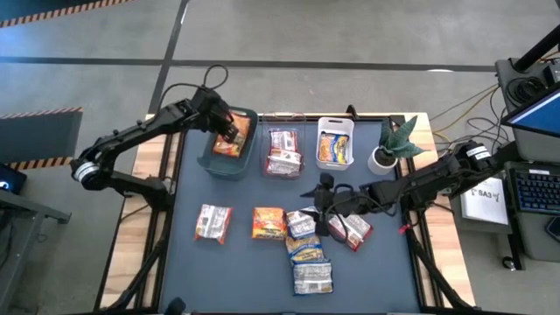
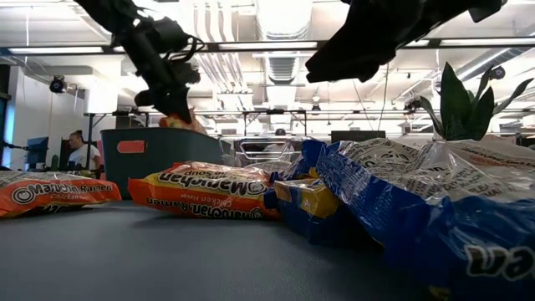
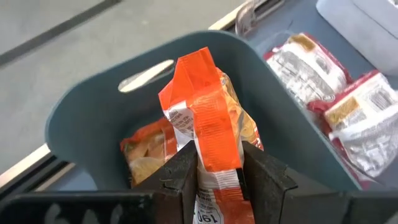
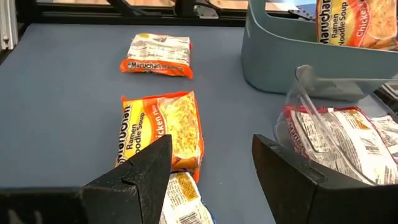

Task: Sort Maruchan noodles
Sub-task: Put the orange noodle pack into the dark green bin

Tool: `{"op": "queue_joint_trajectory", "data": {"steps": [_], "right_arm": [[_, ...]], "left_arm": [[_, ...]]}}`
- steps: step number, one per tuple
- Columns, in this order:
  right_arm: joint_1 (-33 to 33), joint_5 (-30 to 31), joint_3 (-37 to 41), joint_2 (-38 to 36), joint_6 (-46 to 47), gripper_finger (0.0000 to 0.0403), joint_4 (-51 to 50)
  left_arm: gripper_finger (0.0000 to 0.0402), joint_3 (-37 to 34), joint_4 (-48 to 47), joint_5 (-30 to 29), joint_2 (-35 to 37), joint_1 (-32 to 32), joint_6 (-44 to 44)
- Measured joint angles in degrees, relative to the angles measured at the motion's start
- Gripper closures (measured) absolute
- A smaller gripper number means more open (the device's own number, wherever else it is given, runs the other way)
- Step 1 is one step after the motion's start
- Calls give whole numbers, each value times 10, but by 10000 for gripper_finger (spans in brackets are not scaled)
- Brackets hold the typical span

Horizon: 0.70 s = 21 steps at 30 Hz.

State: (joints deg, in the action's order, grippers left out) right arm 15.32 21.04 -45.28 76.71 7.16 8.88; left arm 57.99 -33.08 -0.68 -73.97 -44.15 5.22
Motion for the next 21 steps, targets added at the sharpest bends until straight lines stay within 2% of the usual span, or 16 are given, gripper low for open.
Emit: {"op": "queue_joint_trajectory", "data": {"steps": [16, 21], "right_arm": [[-4, 0, 0, 0, 12, 190, 4], [-4, 0, 0, 0, 12, 190, 4]], "left_arm": [[312, -12, 47, 12, -44, -6, 13], [298, -12, 48, 12, -57, -7, 13]]}}
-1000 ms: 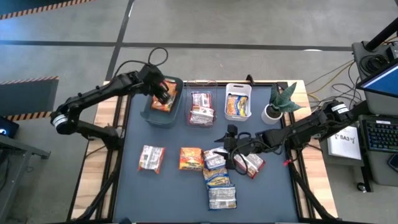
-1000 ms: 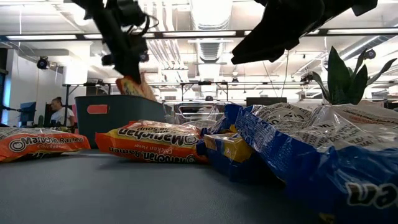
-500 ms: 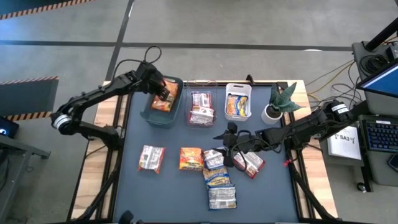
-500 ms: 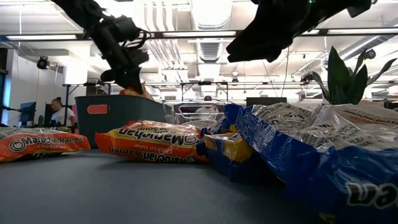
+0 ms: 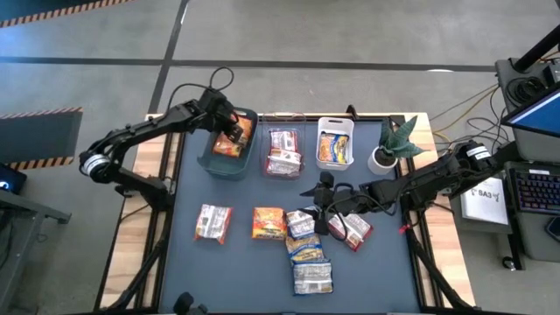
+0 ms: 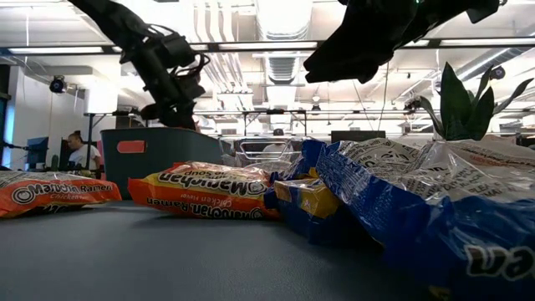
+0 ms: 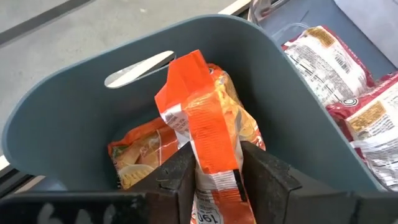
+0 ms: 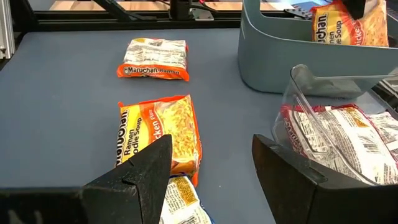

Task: Sort Maruchan noodles
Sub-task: Put the orange noodle pack into the dark green bin

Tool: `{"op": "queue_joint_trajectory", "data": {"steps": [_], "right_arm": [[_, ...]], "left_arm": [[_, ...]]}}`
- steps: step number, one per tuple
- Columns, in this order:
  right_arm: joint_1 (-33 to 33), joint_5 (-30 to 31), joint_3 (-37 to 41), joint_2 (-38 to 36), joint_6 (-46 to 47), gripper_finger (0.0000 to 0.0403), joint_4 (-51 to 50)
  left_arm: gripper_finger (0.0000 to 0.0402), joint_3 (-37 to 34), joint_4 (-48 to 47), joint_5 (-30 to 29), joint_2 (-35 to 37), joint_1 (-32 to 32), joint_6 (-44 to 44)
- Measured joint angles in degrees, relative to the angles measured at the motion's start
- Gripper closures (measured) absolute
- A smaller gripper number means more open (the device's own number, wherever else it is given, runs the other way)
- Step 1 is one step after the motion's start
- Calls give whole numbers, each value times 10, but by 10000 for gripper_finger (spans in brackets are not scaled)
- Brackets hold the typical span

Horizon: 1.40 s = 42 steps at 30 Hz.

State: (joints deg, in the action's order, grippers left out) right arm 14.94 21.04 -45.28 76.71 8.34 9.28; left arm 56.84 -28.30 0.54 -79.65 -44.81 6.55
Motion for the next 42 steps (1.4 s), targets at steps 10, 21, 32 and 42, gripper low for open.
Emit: {"op": "queue_joint_trajectory", "data": {"steps": [10, 21, 32, 42], "right_arm": [[0, 0, 0, 0, 0, 190, 0], [0, 0, 0, 0, 0, 190, 0], [0, 0, 0, 0, -3, 190, 0], [0, 0, 0, 0, -4, 190, 1]], "left_arm": [[257, 0, 4, -36, -5, -3, -1], [237, 0, -10, -43, -1, -4, -34], [246, -13, -50, -72, -16, -2, -23], [259, -38, -51, -144, -52, -2, -6]]}}
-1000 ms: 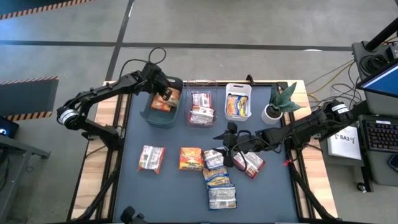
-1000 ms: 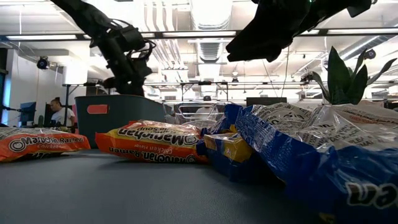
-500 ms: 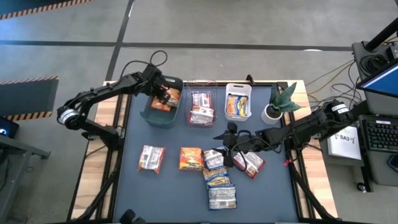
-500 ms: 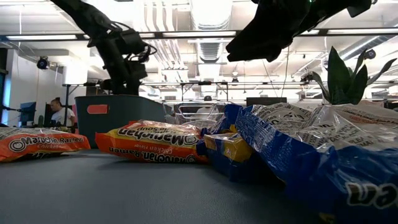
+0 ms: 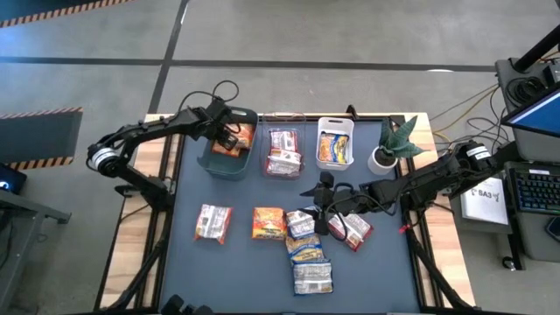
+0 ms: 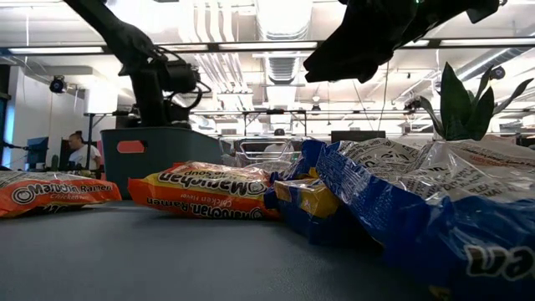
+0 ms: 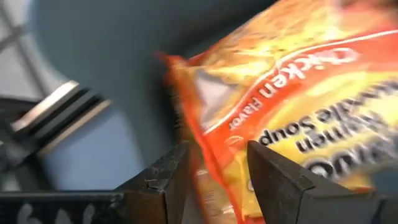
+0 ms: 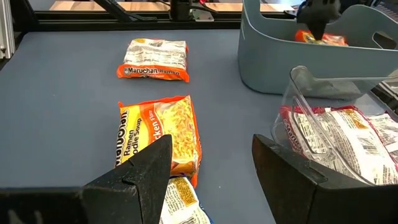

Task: Sort Maruchan noodles
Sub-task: Put the orange noodle pack into the dark green bin, then put the blue noodle pack into the white bin

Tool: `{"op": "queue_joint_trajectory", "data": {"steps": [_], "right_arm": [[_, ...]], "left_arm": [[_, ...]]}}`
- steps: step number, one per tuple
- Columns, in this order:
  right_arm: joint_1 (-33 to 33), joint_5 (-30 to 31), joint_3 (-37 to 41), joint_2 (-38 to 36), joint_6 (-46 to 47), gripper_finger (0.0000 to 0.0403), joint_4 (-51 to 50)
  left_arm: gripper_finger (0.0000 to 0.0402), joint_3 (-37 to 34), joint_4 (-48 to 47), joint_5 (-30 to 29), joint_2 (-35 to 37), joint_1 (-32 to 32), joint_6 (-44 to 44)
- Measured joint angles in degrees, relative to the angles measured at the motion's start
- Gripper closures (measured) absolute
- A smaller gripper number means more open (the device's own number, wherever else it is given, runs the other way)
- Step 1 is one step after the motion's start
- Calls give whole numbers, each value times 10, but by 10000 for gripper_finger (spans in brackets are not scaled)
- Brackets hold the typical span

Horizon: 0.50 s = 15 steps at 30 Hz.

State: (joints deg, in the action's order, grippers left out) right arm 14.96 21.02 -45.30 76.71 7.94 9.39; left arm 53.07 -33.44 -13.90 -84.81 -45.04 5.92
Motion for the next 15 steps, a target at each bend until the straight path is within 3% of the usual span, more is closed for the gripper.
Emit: {"op": "queue_joint_trajectory", "data": {"steps": [3, 15], "right_arm": [[0, 0, 0, 0, 0, 190, 0], [0, 0, 0, 0, 0, 190, 2]], "left_arm": [[262, -1, -7, -34, -3, 0, 6], [265, 5, -15, -35, 32, 19, 6]]}}
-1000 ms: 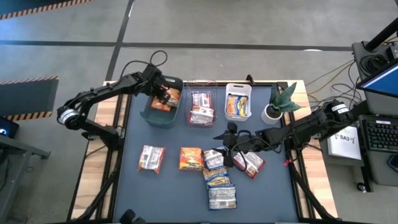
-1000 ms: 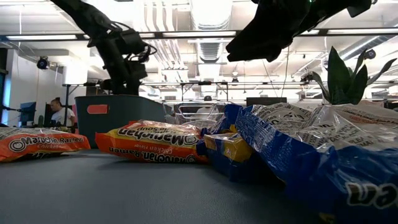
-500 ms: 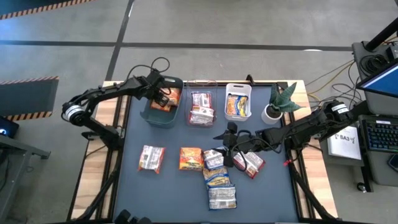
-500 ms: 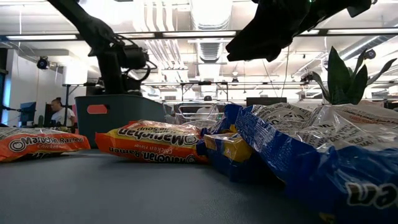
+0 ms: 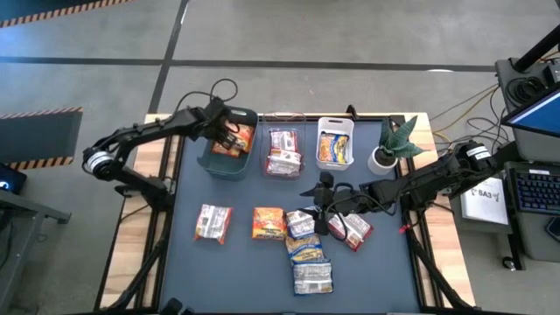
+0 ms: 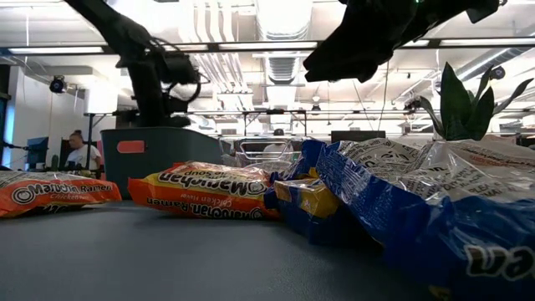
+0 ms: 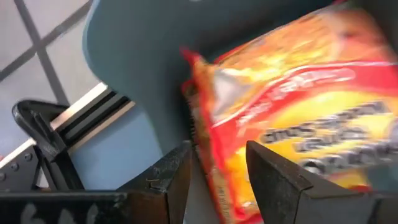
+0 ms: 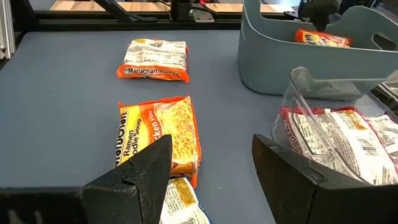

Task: Sort Maruchan noodles
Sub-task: Put the blue noodle pack into the white bin

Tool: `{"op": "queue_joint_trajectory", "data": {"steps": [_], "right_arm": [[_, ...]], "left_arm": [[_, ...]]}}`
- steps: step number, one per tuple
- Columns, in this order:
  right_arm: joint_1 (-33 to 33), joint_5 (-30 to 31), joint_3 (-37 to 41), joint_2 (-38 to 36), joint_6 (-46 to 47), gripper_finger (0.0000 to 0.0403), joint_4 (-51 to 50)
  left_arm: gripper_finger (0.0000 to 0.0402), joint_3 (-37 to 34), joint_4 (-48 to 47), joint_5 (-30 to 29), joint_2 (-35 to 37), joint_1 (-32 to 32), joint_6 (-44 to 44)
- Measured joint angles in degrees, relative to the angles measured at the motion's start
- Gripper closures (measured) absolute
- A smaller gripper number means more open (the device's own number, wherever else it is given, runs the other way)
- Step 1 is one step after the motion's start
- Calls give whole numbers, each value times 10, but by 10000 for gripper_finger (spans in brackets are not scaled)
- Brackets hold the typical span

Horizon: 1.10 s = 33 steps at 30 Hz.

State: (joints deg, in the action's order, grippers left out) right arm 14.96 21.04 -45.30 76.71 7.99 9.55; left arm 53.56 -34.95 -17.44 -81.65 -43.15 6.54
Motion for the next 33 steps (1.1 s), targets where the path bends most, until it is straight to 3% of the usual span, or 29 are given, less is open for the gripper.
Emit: {"op": "queue_joint_trajectory", "data": {"steps": [8, 18, 27, 33], "right_arm": [[-6, 0, -28, -2, 45, 191, -40], [-6, -24, -109, 0, 90, 191, -234], [1, -84, -187, 0, 133, 191, -378], [36, -86, -217, 1, 147, 191, -411]], "left_arm": [[265, 0, 0, 4, 88, 93, 21], [265, -5, 55, 4, 154, 324, 28], [265, -11, 184, 0, 127, 518, -39], [265, -11, 242, 0, 73, 582, -58]]}}
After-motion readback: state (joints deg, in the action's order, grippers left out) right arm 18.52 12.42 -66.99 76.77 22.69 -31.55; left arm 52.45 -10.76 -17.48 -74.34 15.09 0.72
